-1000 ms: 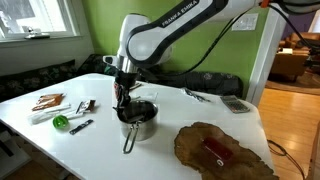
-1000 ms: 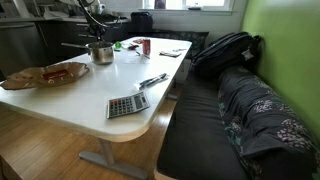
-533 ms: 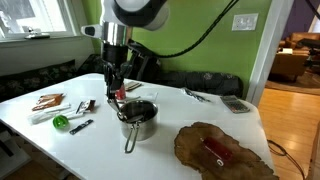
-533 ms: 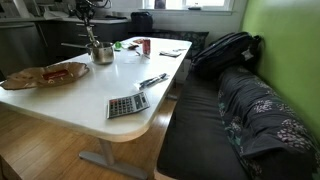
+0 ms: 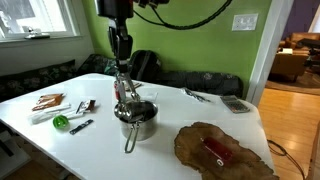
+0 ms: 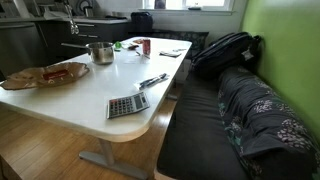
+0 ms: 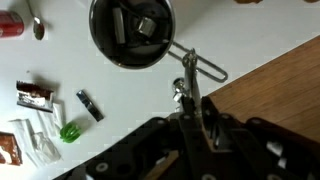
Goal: Move the measuring spoon from the pot to the brown object
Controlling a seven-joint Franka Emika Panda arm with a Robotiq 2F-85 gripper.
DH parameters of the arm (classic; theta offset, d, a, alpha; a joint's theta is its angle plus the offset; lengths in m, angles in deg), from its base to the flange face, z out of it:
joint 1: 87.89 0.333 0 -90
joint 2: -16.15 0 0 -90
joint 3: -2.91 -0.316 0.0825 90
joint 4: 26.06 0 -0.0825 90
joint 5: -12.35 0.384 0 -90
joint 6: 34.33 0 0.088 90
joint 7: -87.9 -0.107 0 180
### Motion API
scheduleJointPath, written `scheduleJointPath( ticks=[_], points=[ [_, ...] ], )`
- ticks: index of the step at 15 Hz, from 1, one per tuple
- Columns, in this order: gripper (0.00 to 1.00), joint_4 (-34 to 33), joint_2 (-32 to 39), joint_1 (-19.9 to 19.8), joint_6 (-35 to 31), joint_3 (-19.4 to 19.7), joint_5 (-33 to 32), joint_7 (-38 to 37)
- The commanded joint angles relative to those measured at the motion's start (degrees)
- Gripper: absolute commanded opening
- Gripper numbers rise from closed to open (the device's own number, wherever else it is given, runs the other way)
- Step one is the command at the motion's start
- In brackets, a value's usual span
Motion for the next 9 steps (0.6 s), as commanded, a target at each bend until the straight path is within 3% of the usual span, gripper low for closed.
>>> scheduleJointPath(
  ticks=[1, 6, 7, 9],
  points=[
    [0.04, 13.9, -11.9, 0.4, 2.0, 0.6, -0.6, -11.2],
    [0.05, 27.8, -23.2, 0.0, -1.7, 2.4, -0.7, -23.9],
    [0.15, 19.3, -16.9, 0.7, 1.8, 1.6, -0.1, -20.1],
    [0.15, 23.6, -20.2, 0.2, 0.6, 2.1, -0.1, -22.1]
  ],
)
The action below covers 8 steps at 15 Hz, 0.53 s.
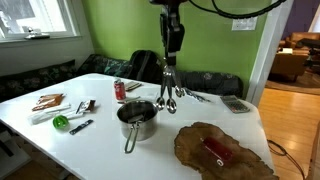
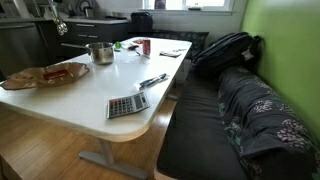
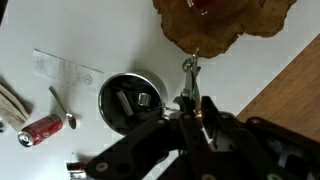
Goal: Move the measuring spoon from the pot to the brown object
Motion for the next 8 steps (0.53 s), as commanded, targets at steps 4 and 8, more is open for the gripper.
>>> scheduleJointPath(
  ticks=[4, 8],
  points=[
    [0.04, 1.6, -0.9, -0.2, 1.7, 0.4, -0.7, -1.5],
    [0.04, 6.6, -4.1, -1.9, 9.6, 1.8, 5.6, -0.7]
  ],
)
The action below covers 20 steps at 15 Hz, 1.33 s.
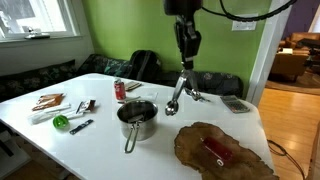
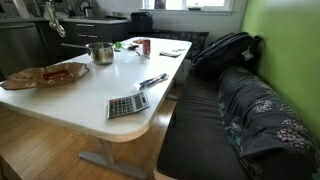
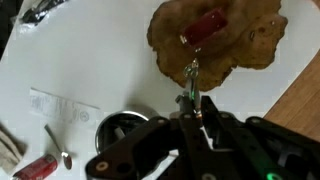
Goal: Move the measuring spoon from the pot to the brown object
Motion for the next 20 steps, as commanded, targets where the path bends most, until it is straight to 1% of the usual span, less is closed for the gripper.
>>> scheduleJointPath(
  ticks=[1, 2, 3, 5, 6, 8, 12, 16, 20],
  points=[
    [0.04, 6.3, -4.0, -2.0, 3.0, 1.3, 9.0, 2.4],
    [0.04, 8.4, -5.0, -2.5, 2.7, 1.6, 12.8, 3.9],
    [0.04, 11.3, -6.3, -3.3, 0.7, 2.2, 17.1, 6.4],
    [0.04, 16.6, -9.0, -4.4, -2.6, 3.5, 23.0, 10.7],
    [0.04, 19.3, -9.9, -5.1, -4.9, 4.6, 25.7, 12.4],
    [0.04, 23.4, -11.1, -6.0, -7.0, 6.4, 30.3, 14.6],
    [0.04, 30.0, -11.7, -7.4, -7.8, 9.6, 38.6, 16.2],
    [0.04, 34.1, -11.9, -8.2, -5.6, 11.2, 44.4, 14.7],
    [0.04, 37.1, -10.4, -9.4, -5.9, 12.1, 46.7, 13.0]
  ],
)
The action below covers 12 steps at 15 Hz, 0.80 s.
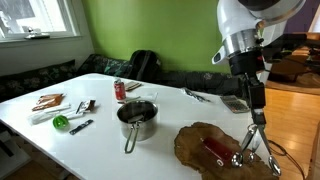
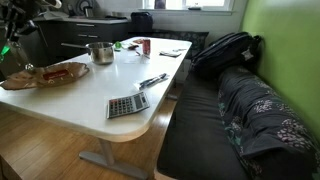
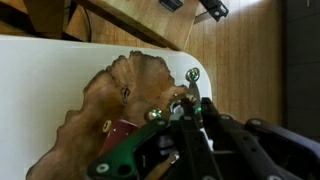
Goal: Move the measuring spoon from the pot to the brown object
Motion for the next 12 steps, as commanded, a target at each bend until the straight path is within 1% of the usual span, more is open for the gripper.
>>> scheduleJointPath(
  ticks=[1, 4, 8, 9, 10, 11, 12],
  points=[
    [0.04, 3.8, -0.6, -1.3, -0.1, 1.0, 3.0, -1.7],
    [0.04, 5.3, 0.1, -2.7, -2.7, 2.0, 3.1, -1.6],
    [0.04, 4.4, 1.6, -4.1, -4.5, 3.0, 1.6, -3.0],
    [0.27, 4.2, 1.7, -4.3, -5.0, 3.0, 1.1, -3.8],
    [0.4, 3.9, 1.8, -4.5, -6.0, 3.1, 0.7, -4.6],
    [0.46, 3.5, 1.8, -4.6, -7.5, 2.8, -0.7, -6.0],
    [0.54, 3.0, 1.6, -4.6, -9.1, 2.6, -1.7, -7.1]
  ],
)
